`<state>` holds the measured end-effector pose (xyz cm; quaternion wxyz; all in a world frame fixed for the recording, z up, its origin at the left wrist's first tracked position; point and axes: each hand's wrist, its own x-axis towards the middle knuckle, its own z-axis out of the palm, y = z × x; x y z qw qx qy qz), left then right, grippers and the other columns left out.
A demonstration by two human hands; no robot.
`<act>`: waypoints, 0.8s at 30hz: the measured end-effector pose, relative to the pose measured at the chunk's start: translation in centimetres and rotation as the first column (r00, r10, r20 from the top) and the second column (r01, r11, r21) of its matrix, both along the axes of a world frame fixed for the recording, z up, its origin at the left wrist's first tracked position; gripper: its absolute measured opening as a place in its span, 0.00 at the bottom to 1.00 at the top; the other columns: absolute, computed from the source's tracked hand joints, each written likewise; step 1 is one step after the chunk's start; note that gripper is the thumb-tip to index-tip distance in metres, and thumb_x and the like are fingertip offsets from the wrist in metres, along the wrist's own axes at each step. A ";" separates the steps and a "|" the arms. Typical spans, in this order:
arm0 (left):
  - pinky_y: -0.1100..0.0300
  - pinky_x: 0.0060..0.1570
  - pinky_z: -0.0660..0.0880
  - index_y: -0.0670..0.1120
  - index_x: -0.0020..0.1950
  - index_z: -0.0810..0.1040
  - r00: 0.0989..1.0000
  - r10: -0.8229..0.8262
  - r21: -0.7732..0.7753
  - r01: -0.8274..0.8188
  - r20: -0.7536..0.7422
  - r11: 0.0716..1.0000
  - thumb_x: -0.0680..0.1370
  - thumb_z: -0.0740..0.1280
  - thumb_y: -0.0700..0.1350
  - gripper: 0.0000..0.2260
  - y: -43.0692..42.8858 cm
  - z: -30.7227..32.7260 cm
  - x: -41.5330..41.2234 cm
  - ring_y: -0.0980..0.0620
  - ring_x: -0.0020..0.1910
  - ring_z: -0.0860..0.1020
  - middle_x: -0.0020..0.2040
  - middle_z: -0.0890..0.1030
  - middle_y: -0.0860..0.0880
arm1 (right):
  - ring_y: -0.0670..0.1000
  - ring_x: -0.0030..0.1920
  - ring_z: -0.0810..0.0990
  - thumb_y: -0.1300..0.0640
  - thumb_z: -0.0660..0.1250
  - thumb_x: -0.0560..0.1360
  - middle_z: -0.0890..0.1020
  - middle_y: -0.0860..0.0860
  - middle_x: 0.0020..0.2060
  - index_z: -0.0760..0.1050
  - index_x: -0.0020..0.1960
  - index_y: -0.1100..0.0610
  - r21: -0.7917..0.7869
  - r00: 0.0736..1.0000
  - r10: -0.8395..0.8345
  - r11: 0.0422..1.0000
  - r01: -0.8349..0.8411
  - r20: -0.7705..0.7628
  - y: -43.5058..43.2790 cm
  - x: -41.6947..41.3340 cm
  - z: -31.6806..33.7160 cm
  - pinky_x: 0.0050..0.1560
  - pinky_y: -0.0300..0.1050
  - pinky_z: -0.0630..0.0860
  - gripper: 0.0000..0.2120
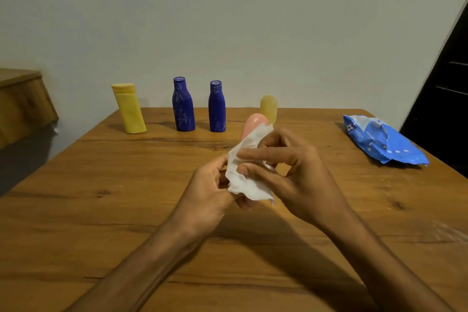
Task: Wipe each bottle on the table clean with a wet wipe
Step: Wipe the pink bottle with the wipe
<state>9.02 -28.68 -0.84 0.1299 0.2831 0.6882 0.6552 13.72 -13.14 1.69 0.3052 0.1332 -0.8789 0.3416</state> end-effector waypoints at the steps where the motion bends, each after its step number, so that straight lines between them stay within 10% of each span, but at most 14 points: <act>1: 0.57 0.41 0.81 0.46 0.63 0.75 1.000 0.002 -0.009 -0.002 -0.013 1.000 0.75 0.69 0.37 0.17 0.0 -0.1 0.0 0.51 0.43 0.84 0.48 0.85 0.48 | 0.43 0.47 0.75 0.51 0.72 0.70 0.77 0.44 0.45 0.83 0.53 0.51 -0.028 1.000 -0.020 0.999 0.019 -0.023 0.0 -0.1 0.0 0.44 0.38 0.76 0.12; 9: 0.55 0.42 0.80 0.47 0.62 0.75 0.994 -0.086 0.053 0.083 0.065 0.995 0.69 0.72 0.47 0.22 0.1 0.0 0.4 0.48 0.39 0.82 0.47 0.85 0.44 | 0.44 0.45 0.78 0.58 0.71 0.72 0.80 0.49 0.45 0.82 0.53 0.56 -0.177 0.963 -0.168 0.975 0.132 -0.211 0.6 -0.3 0.0 0.41 0.31 0.73 0.10; 17: 0.57 0.41 0.82 0.51 0.59 0.74 0.998 -0.043 0.090 0.039 0.041 0.995 0.68 0.70 0.45 0.20 0.1 0.0 0.3 0.49 0.39 0.83 0.46 0.85 0.45 | 0.44 0.46 0.77 0.45 0.70 0.67 0.78 0.41 0.43 0.82 0.49 0.47 -0.114 0.999 -0.024 0.993 0.020 -0.030 0.4 0.1 0.3 0.44 0.34 0.76 0.13; 24: 0.56 0.41 0.80 0.45 0.64 0.74 0.987 -0.108 0.147 0.089 0.123 0.985 0.72 0.70 0.43 0.20 0.0 0.2 0.5 0.49 0.36 0.81 0.46 0.84 0.39 | 0.45 0.47 0.82 0.58 0.72 0.70 0.84 0.48 0.46 0.82 0.51 0.56 -0.315 0.984 -0.118 0.946 0.072 -0.131 1.0 -0.1 0.2 0.44 0.41 0.80 0.09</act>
